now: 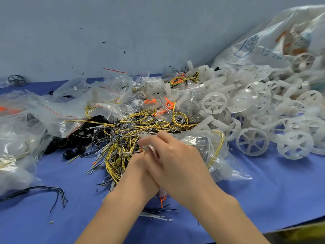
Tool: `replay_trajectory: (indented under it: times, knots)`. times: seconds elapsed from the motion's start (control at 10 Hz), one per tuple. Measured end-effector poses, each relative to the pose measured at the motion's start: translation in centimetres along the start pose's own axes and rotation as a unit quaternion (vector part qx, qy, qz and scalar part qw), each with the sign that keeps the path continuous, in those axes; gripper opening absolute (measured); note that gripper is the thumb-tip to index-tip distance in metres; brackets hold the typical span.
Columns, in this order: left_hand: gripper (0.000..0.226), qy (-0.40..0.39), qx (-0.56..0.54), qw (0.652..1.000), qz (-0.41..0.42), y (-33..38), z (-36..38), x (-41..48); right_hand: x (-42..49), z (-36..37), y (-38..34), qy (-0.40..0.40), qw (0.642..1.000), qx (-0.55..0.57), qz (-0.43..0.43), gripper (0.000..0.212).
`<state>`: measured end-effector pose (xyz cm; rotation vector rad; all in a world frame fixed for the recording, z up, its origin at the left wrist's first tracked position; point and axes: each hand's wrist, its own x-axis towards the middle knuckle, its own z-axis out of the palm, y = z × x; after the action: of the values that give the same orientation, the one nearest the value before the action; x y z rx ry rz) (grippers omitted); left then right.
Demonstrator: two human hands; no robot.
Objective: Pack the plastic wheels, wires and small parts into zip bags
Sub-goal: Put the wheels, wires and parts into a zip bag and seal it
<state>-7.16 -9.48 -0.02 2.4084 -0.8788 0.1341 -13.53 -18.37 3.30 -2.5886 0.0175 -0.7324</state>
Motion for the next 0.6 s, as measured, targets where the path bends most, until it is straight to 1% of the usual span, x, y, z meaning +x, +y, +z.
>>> replay_trajectory:
  times: [0.1, 0.2, 0.3, 0.4, 0.5, 0.6]
  knots:
    - [0.02, -0.001, 0.004, 1.0, 0.006, 1.6, 0.0, 0.4, 0.0, 0.0, 0.2, -0.001, 1.0, 0.012, 0.006, 0.024]
    - [0.014, -0.04, 0.104, 0.994, 0.018, 0.6, -0.7, 1.2, 0.2, -0.1, 0.3, 0.012, 0.999, 0.032, 0.019, 0.026]
    - [0.008, -0.05, 0.078, 0.993, 0.066, -1.0, -2.7, 1.1, 0.4, -0.2, 0.5, 0.042, 0.997, 0.045, 0.034, 0.03]
    - [0.02, -0.028, -0.072, 0.996, 0.049, -2.2, -3.2, 1.0, 0.7, -0.3, 0.7, 0.062, 0.996, 0.05, 0.049, 0.027]
    - [0.027, -0.037, -0.205, 0.978, 0.007, -3.3, -3.8, 1.1, 0.9, -0.4, 1.2, 0.075, 0.992, 0.072, 0.064, 0.023]
    - [0.022, -0.025, -0.232, 0.972, -0.023, -3.8, -4.2, 1.2, 1.1, -0.5, 1.7, 0.082, 0.99, 0.084, 0.074, 0.022]
